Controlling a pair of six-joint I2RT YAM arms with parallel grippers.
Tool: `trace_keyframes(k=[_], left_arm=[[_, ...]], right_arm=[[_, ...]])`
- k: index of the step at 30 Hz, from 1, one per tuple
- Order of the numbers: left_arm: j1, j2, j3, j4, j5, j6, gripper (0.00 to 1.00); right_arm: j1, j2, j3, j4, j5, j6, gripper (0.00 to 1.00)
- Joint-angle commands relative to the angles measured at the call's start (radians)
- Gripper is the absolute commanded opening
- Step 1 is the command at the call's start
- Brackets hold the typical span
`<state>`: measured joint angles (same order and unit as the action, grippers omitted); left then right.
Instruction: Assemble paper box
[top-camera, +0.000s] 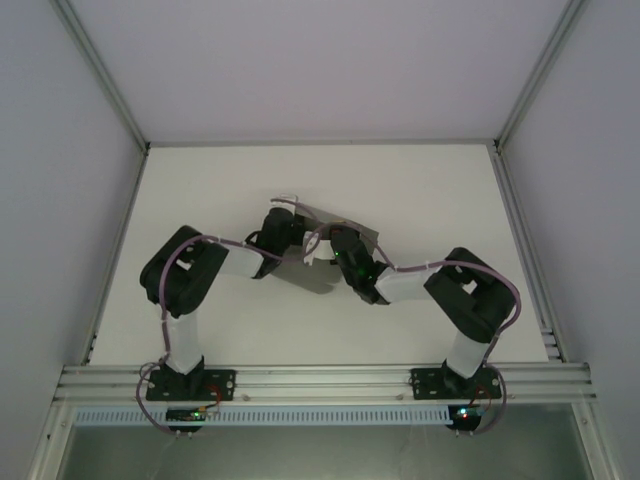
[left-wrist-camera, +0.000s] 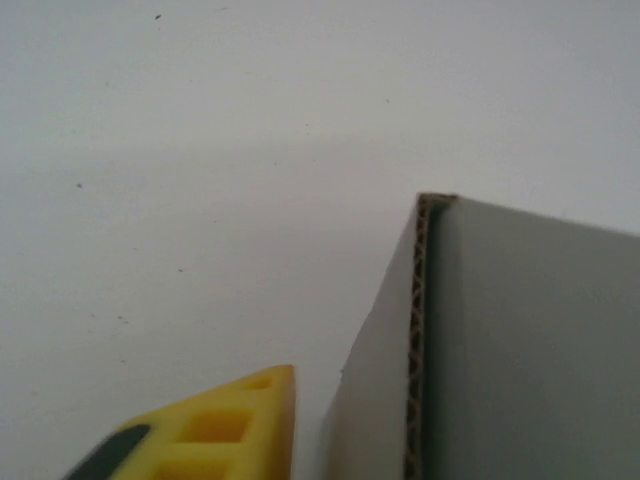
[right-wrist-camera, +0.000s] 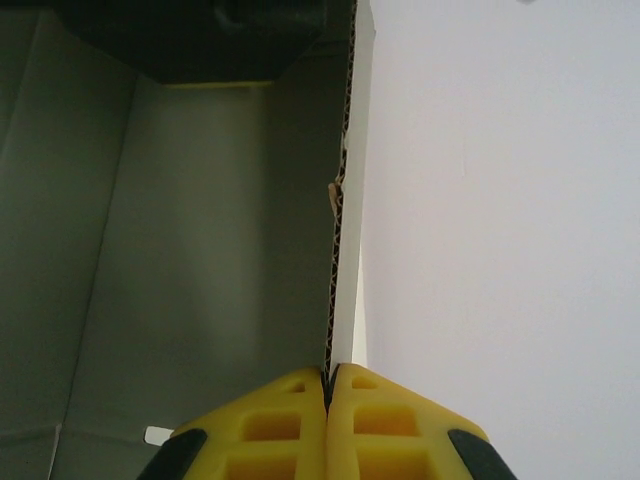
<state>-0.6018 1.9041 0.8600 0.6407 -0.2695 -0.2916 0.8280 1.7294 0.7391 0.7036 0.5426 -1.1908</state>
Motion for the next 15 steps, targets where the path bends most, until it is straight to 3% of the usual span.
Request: trace_keyframes(k=[1, 7, 8, 9, 12, 15], left_arm=[[0.047, 0.007, 0.036, -0.056, -0.032, -0.006, 0.0], [0.053, -0.074, 0.004, -0.102, -0.008, 0.017, 0.0], [0.057, -0.088, -0.001, -0.121, 0.002, 0.019, 0.0], [0.064, -0.102, -0.006, -0.137, 0.03, 0.017, 0.0], [0.107, -0.153, -0.039, -0.154, 0.163, -0.037, 0.0], [0.154, -0.195, -0.068, -0.135, 0.345, -0.087, 0.0]], right_arm=[[-0.014, -0.012, -0.009, -0.205, -0.042, 0.068, 0.08], [-0.061, -0.119, 0.017, -0.187, 0.011, 0.238, 0.72], [-0.066, -0.147, 0.022, -0.194, 0.035, 0.292, 0.9], [-0.074, -0.173, 0.026, -0.218, 0.053, 0.341, 0.99], [-0.123, -0.28, 0.051, -0.468, -0.04, 0.554, 0.99], [-0.242, -0.369, 0.103, -0.734, -0.401, 0.847, 0.94]])
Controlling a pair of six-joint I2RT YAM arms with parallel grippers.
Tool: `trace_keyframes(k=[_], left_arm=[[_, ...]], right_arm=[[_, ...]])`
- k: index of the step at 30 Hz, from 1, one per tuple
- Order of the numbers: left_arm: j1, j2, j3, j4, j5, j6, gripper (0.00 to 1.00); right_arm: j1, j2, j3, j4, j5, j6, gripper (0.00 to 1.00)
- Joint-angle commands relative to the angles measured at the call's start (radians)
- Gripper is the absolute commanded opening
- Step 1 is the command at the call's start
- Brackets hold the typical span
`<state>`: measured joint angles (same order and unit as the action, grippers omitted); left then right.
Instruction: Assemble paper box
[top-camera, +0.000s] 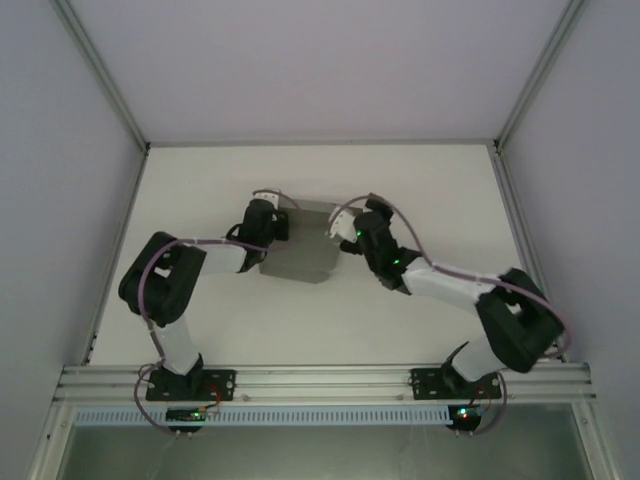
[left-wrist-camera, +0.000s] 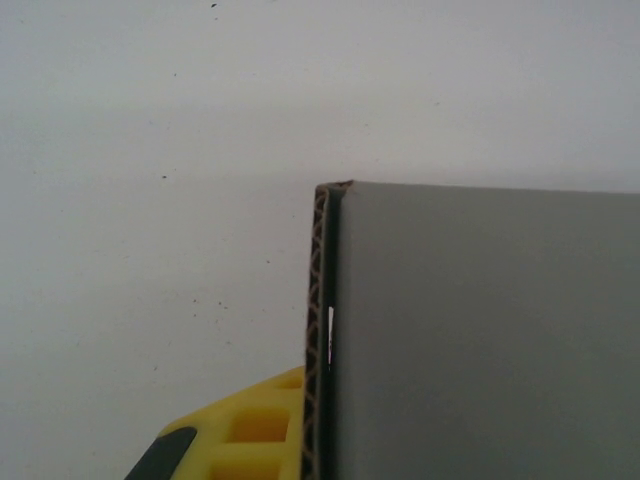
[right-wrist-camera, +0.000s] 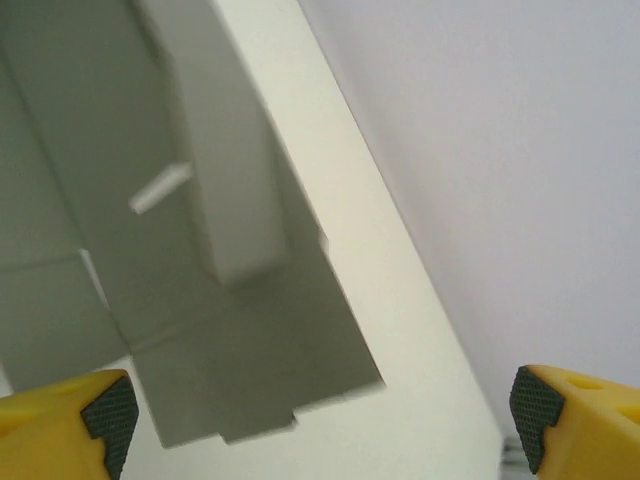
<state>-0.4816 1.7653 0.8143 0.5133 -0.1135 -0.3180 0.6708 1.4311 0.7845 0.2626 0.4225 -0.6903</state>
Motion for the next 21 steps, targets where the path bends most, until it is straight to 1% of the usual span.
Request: trace_keyframes(k=[1, 2, 3, 4, 6, 8, 9, 10, 13, 15, 16, 18, 19, 21], left_arm=[[0.041, -0.068, -0.028, 0.006, 0.243, -0.06, 0.0], [0.043, -0.081, -0.034, 0.015, 0.284, -0.058, 0.0], [0.044, -0.092, -0.033, 0.013, 0.31, -0.06, 0.0], [0.043, -0.1, -0.029, -0.001, 0.326, -0.067, 0.0], [0.043, -0.114, -0.012, -0.033, 0.354, -0.073, 0.0], [0.043, -0.126, -0.011, -0.037, 0.366, -0.085, 0.0], [0.043, -0.131, -0.01, -0.039, 0.369, -0.089, 0.0], [0.043, -0.135, -0.009, -0.038, 0.371, -0.087, 0.0], [0.043, -0.14, -0.004, -0.051, 0.351, -0.085, 0.0], [0.044, -0.138, 0.0, -0.058, 0.309, -0.094, 0.0], [0.044, -0.135, 0.002, -0.064, 0.275, -0.095, 0.0], [0.045, -0.124, 0.023, -0.105, 0.181, -0.107, 0.01], [0.044, -0.115, 0.038, -0.138, 0.12, -0.116, 0.01], [0.043, -0.094, 0.077, -0.215, 0.002, -0.146, 0.05]], right_arm=[[-0.128, -0.084, 0.07, -0.329, -0.415, 0.411, 0.91], [-0.166, -0.088, 0.081, -0.34, -0.533, 0.471, 0.87], [-0.191, -0.088, 0.093, -0.35, -0.623, 0.519, 0.86], [-0.203, -0.082, 0.107, -0.361, -0.687, 0.533, 0.84], [-0.215, -0.064, 0.149, -0.393, -0.773, 0.562, 0.8], [-0.216, -0.047, 0.183, -0.426, -0.837, 0.561, 0.72], [-0.217, -0.041, 0.193, -0.43, -0.856, 0.565, 0.67], [-0.218, -0.036, 0.2, -0.434, -0.875, 0.567, 0.57], [-0.221, -0.039, 0.195, -0.41, -0.9, 0.593, 0.23], [-0.224, -0.046, 0.189, -0.4, -0.906, 0.611, 0.05], [-0.224, -0.052, 0.187, -0.402, -0.894, 0.612, 0.0], [-0.217, -0.066, 0.187, -0.405, -0.815, 0.61, 0.0], [-0.21, -0.077, 0.18, -0.405, -0.797, 0.608, 0.0], [-0.194, -0.101, 0.16, -0.394, -0.764, 0.601, 0.0]])
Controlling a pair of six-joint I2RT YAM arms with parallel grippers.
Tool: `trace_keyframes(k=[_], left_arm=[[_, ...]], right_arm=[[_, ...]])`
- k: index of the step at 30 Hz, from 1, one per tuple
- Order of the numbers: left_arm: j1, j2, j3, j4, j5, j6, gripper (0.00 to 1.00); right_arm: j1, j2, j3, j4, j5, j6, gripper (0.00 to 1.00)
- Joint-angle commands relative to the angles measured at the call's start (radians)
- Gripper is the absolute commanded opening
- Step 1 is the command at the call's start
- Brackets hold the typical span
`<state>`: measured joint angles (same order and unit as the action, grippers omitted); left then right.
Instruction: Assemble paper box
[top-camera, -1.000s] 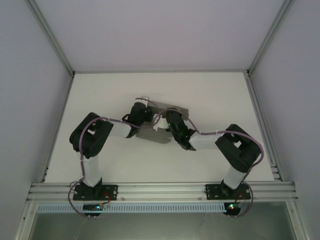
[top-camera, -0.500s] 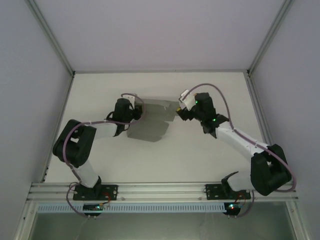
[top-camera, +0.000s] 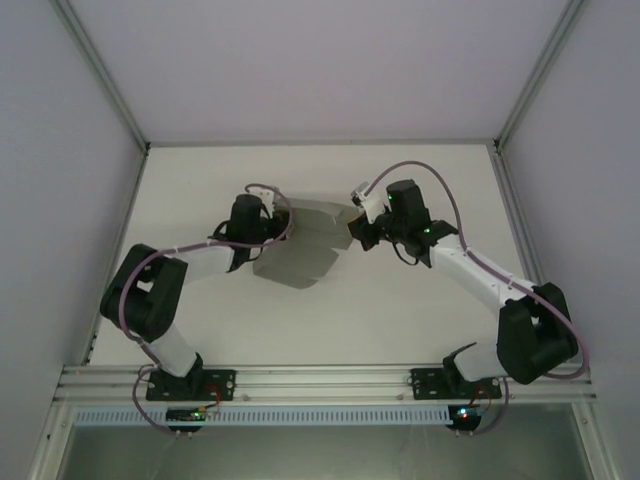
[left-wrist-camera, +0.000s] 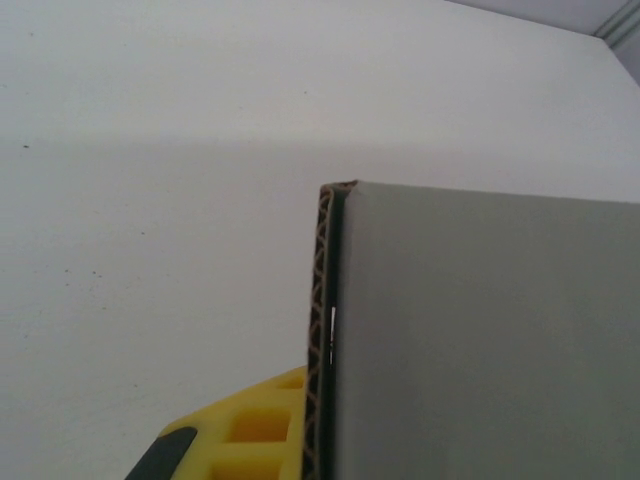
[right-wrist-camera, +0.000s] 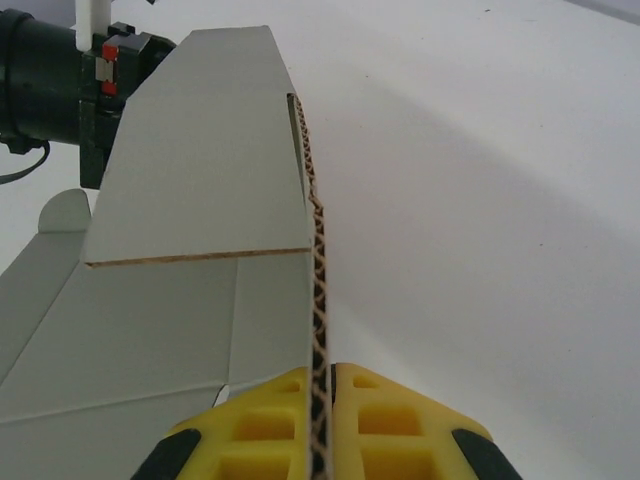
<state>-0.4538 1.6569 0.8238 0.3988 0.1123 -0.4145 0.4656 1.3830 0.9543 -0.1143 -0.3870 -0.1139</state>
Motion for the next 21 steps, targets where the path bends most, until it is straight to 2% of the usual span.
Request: trace_keyframes(k=[1, 4, 7, 10, 13, 15, 17, 19, 20, 21], left_arm=[[0.017, 0.026, 0.086, -0.143, -0.288, -0.066, 0.04], [0.017, 0.062, 0.138, -0.265, -0.462, -0.128, 0.05], [0.015, 0.081, 0.164, -0.32, -0.52, -0.134, 0.0], [0.012, 0.067, 0.146, -0.264, -0.427, -0.067, 0.0], [-0.009, 0.009, 0.063, -0.108, -0.303, 0.01, 0.0], [-0.033, -0.031, 0.026, -0.055, -0.251, 0.045, 0.0], [-0.062, -0.056, 0.018, -0.056, -0.25, 0.048, 0.0], [-0.087, -0.069, 0.021, -0.079, -0.29, 0.032, 0.0], [-0.095, -0.072, 0.026, -0.089, -0.3, 0.028, 0.0], [-0.099, -0.075, 0.029, -0.102, -0.312, 0.018, 0.0]], right_arm=[[0.023, -0.068, -0.021, -0.008, 0.064, 0.024, 0.0], [0.05, -0.098, -0.034, -0.012, 0.136, 0.032, 0.0], [0.051, -0.109, -0.05, -0.007, 0.131, 0.031, 0.0], [0.045, -0.1, -0.056, 0.001, 0.145, 0.058, 0.0], [0.008, -0.084, -0.054, 0.037, 0.226, 0.092, 0.01], [-0.019, -0.075, -0.048, 0.057, 0.258, 0.118, 0.3], [-0.035, -0.074, -0.04, 0.067, 0.24, 0.133, 0.55], [-0.039, -0.084, -0.034, 0.084, 0.23, 0.147, 0.89], [-0.039, -0.092, -0.035, 0.097, 0.236, 0.164, 0.99], [-0.041, -0.097, -0.036, 0.114, 0.242, 0.185, 0.99]])
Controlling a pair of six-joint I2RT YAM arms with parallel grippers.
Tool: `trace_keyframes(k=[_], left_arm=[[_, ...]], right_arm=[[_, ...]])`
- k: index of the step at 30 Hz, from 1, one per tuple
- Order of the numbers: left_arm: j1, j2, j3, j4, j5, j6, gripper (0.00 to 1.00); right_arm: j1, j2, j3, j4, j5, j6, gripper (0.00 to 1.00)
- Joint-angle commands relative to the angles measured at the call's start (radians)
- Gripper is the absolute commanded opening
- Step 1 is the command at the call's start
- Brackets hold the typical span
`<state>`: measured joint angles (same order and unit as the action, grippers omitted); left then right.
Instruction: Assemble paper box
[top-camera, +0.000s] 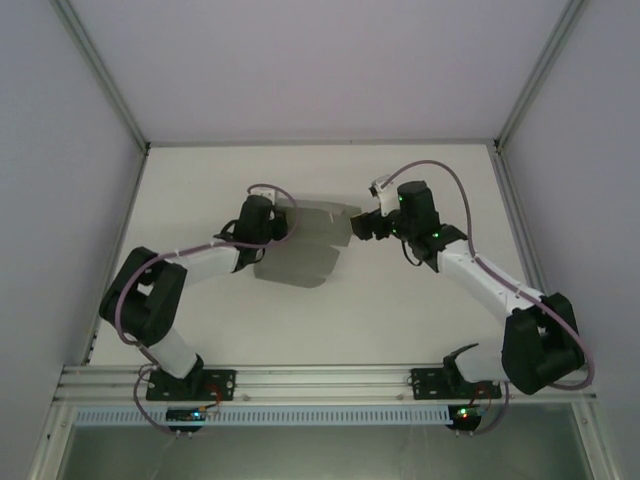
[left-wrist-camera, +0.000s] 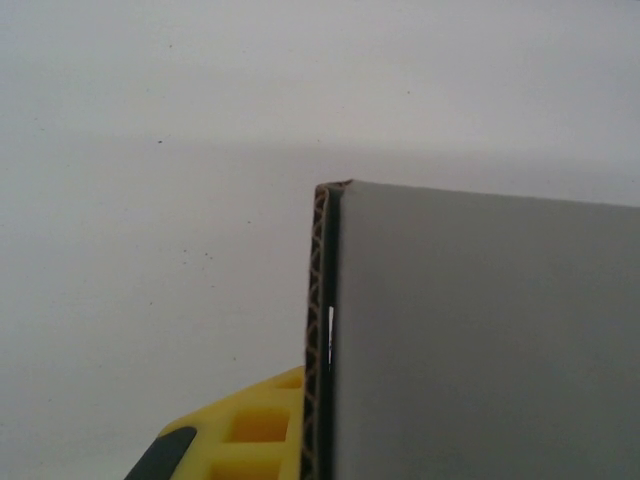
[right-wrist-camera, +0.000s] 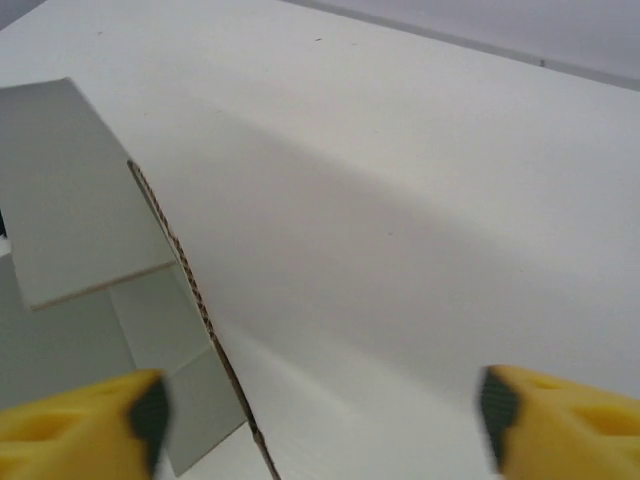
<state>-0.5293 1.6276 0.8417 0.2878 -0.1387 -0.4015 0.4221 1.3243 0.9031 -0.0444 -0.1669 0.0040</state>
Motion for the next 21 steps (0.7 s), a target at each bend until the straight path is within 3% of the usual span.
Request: trace_keyframes(k=[1, 17, 21], left_arm=[[-0.027, -0.047, 0.014, 0.0, -0.07, -0.004, 0.0], [-0.036, -0.074, 0.067, -0.101, -0.03, -0.076, 0.0], [-0.042, -0.068, 0.076, -0.104, 0.014, -0.052, 0.0]], right_arm=[[0.002, -0.04, 0.017, 0.056, 0.019, 0.074, 0.99], [0.07, 0.216, 0.132, 0.091, -0.017, 0.049, 0.99], [0.132, 0.284, 0.134, 0.257, 0.139, 0.054, 0.99]])
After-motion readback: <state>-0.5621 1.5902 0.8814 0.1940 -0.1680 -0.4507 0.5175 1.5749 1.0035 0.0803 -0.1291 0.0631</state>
